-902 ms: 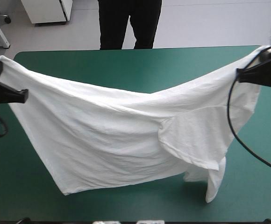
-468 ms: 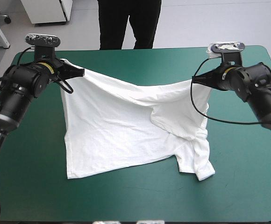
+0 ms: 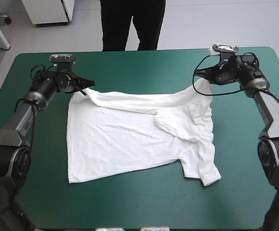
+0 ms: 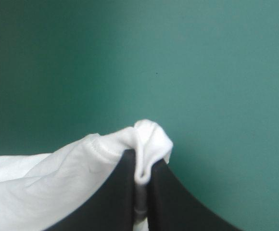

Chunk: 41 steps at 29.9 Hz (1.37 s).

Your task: Fold the cloth

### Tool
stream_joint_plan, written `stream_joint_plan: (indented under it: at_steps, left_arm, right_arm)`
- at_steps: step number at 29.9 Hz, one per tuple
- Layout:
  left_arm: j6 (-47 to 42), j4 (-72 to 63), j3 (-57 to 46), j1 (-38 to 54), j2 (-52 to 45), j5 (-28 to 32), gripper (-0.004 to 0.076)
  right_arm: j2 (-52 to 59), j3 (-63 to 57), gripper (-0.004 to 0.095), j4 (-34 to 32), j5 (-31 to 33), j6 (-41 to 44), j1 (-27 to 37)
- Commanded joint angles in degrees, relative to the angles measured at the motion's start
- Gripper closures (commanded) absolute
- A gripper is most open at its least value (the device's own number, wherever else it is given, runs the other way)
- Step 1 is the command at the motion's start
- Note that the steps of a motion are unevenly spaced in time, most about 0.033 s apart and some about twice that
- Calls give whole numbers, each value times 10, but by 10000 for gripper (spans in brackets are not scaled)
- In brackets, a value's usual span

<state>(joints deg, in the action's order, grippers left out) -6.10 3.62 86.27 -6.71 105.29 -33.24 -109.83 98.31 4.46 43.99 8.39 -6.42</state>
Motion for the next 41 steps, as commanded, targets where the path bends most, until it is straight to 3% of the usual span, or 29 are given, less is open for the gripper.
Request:
stream_joint_plan:
  at_steps: [1, 6, 8, 11, 15, 18, 22, 27, 34, 41]
  left_arm:
    - [-1, -6, 17, 0, -5, 55, 714]
    - [0, -6, 17, 0, 24, 52, 713]
    - [0, -15, 17, 0, 31, 40, 699]
    - [8, -41, 17, 0, 38, 16, 566]
    - [77, -77, 23, 0, 33, 10, 282]
    - [77, -65, 44, 0, 15, -7, 183]
    - [103, -51, 73, 0, -24, -63, 190]
    - [113, -11, 74, 0, -92, -105, 193]
    - [115, 11, 74, 0, -202, -212, 193]
    - [115, 14, 39, 0, -312, -245, 193]
  right_arm:
    - [-6, 47, 925, 16, -21, -5, 12]
    - [-43, 59, 917, 15, 0, -5, 14]
    - [-51, 59, 851, 15, 17, -13, 14]
    - [-61, 59, 606, 14, 29, -42, 14]
    - [-60, 66, 301, 14, 35, -43, 14]
    - [-57, 90, 316, 15, 75, -41, 14]
    - [-35, 113, 372, 15, 102, -34, 14]
    - [30, 117, 372, 5, 145, -39, 14]
    - [121, 116, 372, 12, 233, -50, 14]
    - [219, 91, 372, 46, 276, -49, 12]
